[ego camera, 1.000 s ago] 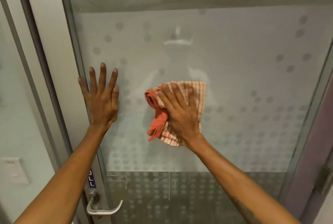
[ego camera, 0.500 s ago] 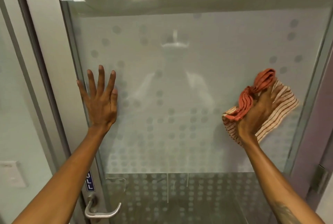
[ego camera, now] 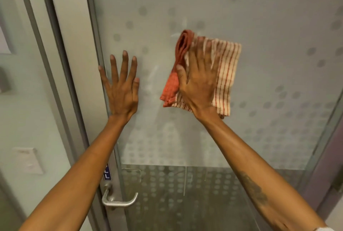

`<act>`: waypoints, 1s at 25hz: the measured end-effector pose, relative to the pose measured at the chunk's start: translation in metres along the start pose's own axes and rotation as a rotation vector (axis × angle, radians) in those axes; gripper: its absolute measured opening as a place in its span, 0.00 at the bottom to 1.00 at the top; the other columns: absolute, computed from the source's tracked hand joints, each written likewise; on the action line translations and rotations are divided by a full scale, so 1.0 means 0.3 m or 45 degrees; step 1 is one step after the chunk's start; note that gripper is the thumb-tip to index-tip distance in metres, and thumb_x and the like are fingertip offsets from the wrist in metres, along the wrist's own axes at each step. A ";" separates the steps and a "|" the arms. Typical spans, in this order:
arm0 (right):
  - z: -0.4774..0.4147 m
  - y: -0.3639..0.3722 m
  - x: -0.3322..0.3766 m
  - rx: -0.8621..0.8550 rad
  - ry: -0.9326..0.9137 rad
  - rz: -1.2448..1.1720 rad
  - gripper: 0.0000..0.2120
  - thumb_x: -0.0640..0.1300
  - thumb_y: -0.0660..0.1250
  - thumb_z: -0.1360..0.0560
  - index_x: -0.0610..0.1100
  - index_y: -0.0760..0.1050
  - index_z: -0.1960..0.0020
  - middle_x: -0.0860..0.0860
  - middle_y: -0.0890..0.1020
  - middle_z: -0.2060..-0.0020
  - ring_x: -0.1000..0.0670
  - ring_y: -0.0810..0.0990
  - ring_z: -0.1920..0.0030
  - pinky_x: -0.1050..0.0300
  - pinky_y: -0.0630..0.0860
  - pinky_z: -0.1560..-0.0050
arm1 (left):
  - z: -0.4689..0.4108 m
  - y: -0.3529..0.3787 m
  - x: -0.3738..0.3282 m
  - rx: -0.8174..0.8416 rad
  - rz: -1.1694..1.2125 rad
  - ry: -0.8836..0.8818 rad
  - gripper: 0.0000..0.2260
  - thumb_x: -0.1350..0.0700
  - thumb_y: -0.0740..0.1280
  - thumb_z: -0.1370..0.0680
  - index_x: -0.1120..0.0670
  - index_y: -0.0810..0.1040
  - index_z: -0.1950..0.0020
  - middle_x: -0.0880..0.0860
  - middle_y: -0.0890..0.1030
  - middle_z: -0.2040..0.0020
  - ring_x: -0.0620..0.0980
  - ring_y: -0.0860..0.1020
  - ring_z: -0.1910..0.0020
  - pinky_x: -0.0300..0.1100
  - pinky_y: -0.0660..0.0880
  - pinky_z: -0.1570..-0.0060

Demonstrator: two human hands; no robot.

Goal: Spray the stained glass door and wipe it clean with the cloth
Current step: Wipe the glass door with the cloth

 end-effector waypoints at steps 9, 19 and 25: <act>0.380 0.101 0.111 0.419 -0.713 -0.100 0.24 0.47 0.62 0.16 0.41 0.66 0.23 0.44 0.67 0.23 0.44 0.63 0.21 0.43 0.52 0.20 | -0.003 0.003 0.004 0.008 0.009 -0.051 0.26 0.47 0.45 0.13 0.54 0.55 0.17 0.56 0.58 0.17 0.63 0.55 0.19 0.69 0.49 0.23; 0.669 0.093 0.055 0.558 -0.865 -0.187 0.23 0.41 0.61 0.16 0.44 0.64 0.22 0.47 0.67 0.23 0.48 0.63 0.21 0.46 0.56 0.20 | 0.050 0.018 -0.064 -0.097 -0.036 -0.304 0.26 0.45 0.44 0.14 0.54 0.58 0.17 0.56 0.60 0.18 0.64 0.57 0.19 0.67 0.50 0.22; 0.840 -0.036 -0.153 0.691 -0.916 -0.203 0.21 0.37 0.59 0.16 0.43 0.67 0.23 0.47 0.67 0.23 0.47 0.64 0.22 0.48 0.56 0.20 | 0.047 0.003 -0.071 -0.145 -0.079 -0.297 0.25 0.51 0.50 0.15 0.56 0.60 0.18 0.58 0.62 0.19 0.61 0.55 0.18 0.66 0.50 0.22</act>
Point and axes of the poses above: each hand's wrist, its own z-axis away from the middle knuckle, its own y-axis out of the palm, x = y × z, the point moved 6 cm from there along -z, towards the middle knuckle
